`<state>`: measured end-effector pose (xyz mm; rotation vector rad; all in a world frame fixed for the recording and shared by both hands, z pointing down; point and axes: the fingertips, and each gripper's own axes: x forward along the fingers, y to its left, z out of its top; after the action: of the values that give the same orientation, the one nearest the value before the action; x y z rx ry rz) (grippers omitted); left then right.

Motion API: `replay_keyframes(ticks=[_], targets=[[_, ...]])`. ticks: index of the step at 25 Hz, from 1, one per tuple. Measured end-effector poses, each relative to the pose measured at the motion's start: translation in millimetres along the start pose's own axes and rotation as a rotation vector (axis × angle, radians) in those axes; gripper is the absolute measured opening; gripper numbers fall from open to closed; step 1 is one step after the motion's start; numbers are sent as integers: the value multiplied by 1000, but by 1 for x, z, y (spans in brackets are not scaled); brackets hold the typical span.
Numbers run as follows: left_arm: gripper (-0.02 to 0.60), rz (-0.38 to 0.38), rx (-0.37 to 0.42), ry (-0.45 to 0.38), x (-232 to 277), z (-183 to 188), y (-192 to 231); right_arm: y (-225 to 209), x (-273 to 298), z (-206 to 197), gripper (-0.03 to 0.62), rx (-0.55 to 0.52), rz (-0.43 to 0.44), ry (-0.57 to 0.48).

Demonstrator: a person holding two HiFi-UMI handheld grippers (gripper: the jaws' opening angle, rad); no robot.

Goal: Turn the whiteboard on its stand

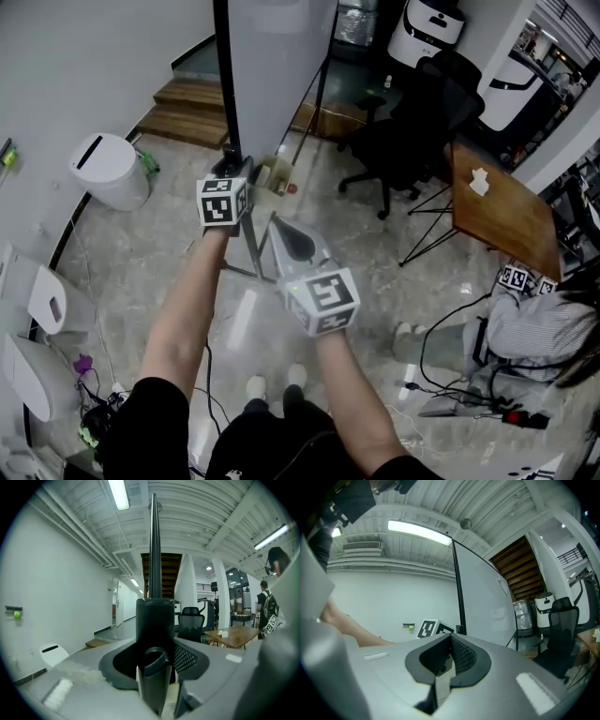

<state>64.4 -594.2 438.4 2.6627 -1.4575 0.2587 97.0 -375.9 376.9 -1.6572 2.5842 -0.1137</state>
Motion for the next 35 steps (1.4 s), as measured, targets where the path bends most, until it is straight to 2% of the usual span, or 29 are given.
replay_keyframes(ticks=[22,35], targets=[[187,-16,1,11,-115,-31,0,63,-45,-1,8,-40,-20,-15],[187,-25,9,-17,-193,-44,-8,119,-67,-11,8,-38,45,-9]])
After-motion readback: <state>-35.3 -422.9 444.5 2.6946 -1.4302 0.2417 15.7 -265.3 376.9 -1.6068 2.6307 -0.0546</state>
